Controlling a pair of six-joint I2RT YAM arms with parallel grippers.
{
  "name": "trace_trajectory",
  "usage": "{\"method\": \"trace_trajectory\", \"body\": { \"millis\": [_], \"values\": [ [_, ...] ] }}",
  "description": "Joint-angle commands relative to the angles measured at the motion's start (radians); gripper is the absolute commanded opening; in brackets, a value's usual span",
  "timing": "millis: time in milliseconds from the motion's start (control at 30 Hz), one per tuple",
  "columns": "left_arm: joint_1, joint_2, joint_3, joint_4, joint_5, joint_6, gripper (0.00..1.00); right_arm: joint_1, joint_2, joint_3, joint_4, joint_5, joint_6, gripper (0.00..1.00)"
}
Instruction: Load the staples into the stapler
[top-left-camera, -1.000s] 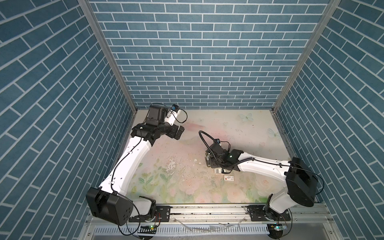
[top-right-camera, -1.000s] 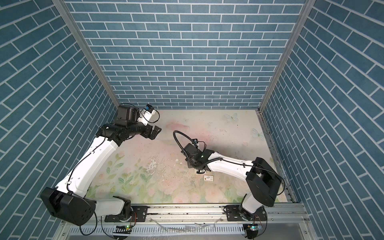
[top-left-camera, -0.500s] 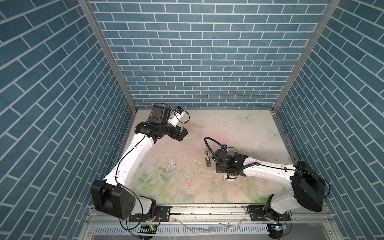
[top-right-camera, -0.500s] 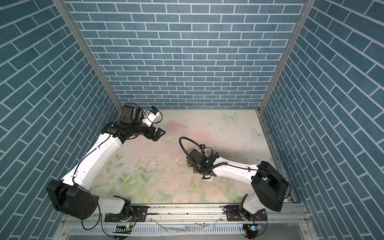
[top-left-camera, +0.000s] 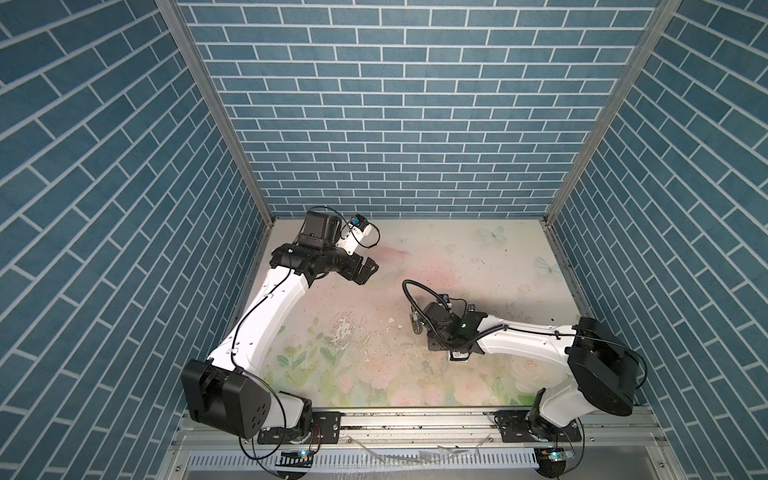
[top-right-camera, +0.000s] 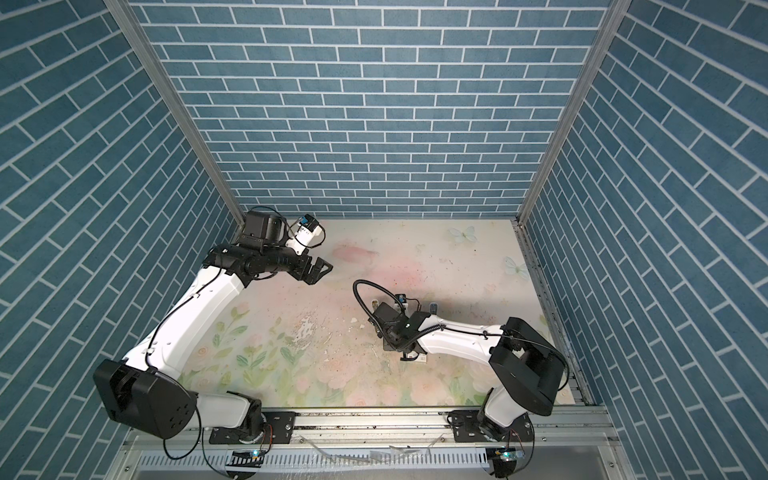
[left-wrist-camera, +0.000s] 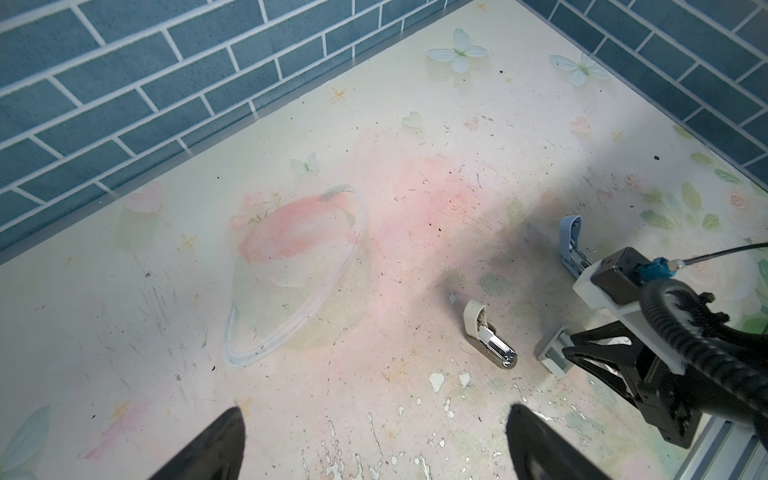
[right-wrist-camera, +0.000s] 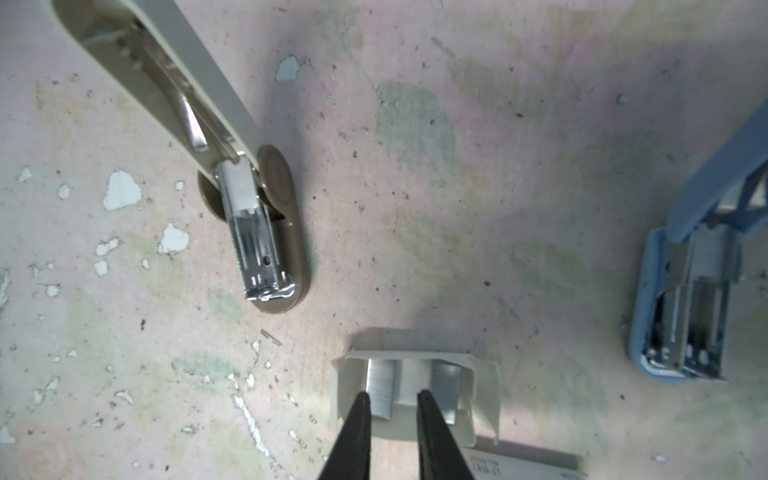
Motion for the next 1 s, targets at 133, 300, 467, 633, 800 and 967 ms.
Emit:
{"method": "trace_trajectory", "body": {
  "millis": [133, 300, 467, 633, 800, 967],
  "values": [
    [0.004, 0.011, -0.016, -0.018, 0.017, 0.003, 0.99, 0.009, 0.025, -0.003, 0.005, -0.008, 0.053, 0.22],
    [0.004, 0.011, -0.017, -0.019, 0.018, 0.001, 0.99, 0.01, 0.029, -0.006, 0.018, -0.013, 0.051, 0.22],
    [0.003, 0.013, -0.017, -0.019, 0.019, 0.001, 0.99, 0.01, 0.038, -0.007, 0.027, -0.017, 0.047, 0.22],
    [0.003, 0.011, -0.016, -0.021, 0.022, -0.002, 0.99, 0.011, 0.051, -0.007, 0.034, -0.016, 0.048, 0.22],
    [0.004, 0.008, -0.021, -0.019, 0.022, -0.003, 0.99, 0.013, 0.059, -0.007, 0.035, -0.015, 0.048, 0.22],
    [0.004, 0.008, -0.022, -0.019, 0.023, -0.004, 0.99, 0.012, 0.072, -0.008, 0.037, -0.015, 0.048, 0.22]
  ]
}}
